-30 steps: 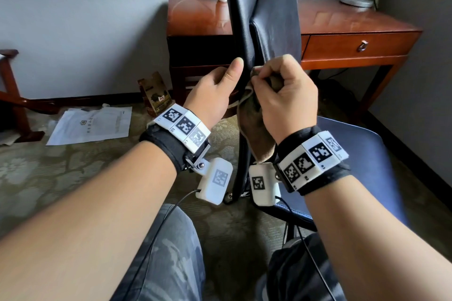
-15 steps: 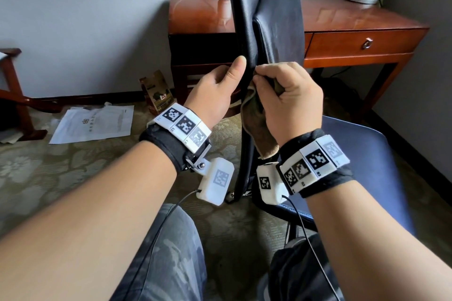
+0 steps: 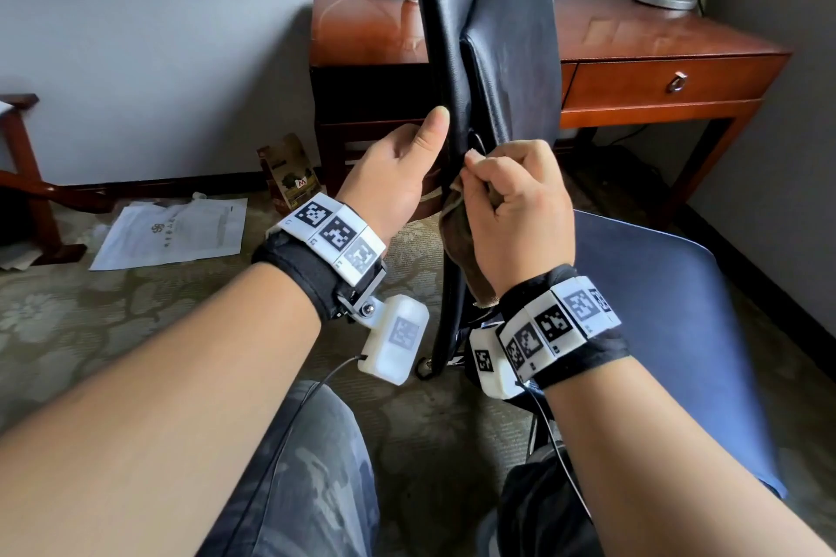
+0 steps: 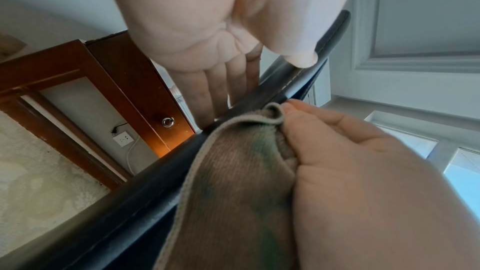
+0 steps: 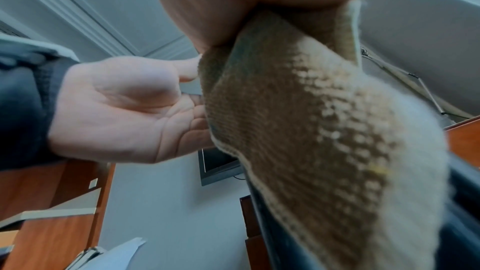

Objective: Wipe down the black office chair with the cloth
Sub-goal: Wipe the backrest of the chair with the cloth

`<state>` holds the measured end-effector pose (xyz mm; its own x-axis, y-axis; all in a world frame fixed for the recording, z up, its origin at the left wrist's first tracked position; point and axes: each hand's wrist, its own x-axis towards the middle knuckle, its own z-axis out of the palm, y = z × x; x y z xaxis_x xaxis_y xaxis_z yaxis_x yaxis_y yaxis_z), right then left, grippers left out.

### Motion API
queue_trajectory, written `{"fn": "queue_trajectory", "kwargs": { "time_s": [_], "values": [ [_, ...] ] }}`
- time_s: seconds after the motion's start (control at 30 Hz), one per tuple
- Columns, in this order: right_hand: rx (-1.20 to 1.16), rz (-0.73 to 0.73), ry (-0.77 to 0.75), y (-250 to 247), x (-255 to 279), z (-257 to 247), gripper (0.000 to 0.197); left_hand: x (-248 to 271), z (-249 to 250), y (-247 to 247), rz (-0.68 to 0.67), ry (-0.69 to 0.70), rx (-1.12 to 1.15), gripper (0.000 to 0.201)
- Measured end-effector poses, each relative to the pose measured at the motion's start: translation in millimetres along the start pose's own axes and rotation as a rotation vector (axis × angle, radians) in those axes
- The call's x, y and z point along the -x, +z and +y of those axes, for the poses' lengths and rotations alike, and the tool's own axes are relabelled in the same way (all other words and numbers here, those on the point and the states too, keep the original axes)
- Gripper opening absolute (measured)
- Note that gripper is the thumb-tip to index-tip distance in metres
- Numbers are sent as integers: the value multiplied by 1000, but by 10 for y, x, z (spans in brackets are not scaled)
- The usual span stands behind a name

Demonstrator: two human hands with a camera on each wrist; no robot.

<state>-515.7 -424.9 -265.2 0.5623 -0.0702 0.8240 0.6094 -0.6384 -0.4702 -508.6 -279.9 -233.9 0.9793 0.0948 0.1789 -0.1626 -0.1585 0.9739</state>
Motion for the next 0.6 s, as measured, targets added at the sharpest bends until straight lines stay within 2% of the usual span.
{"fn": "queue_trajectory", "kwargs": {
  "time_s": [0.07, 0.2, 0.27, 0.4, 0.6],
  "values": [
    [24, -26, -1, 8, 59, 30, 19, 33, 11, 19, -24, -10, 74, 32],
    [112, -147, -3, -46, 137, 92, 19, 86, 24, 44, -41, -28, 148, 29],
    [128, -202, -9, -109, 103, 106, 17, 62, 19, 39, -44, -30, 130, 32],
    [42, -121, -27, -243, -152, 1, 10, 0, -27, 14, 48, 9, -93, 69],
    [33, -150, 18, -245, -290, -97, 9, -36, -46, -20, 38, 37, -118, 53]
  ]
}}
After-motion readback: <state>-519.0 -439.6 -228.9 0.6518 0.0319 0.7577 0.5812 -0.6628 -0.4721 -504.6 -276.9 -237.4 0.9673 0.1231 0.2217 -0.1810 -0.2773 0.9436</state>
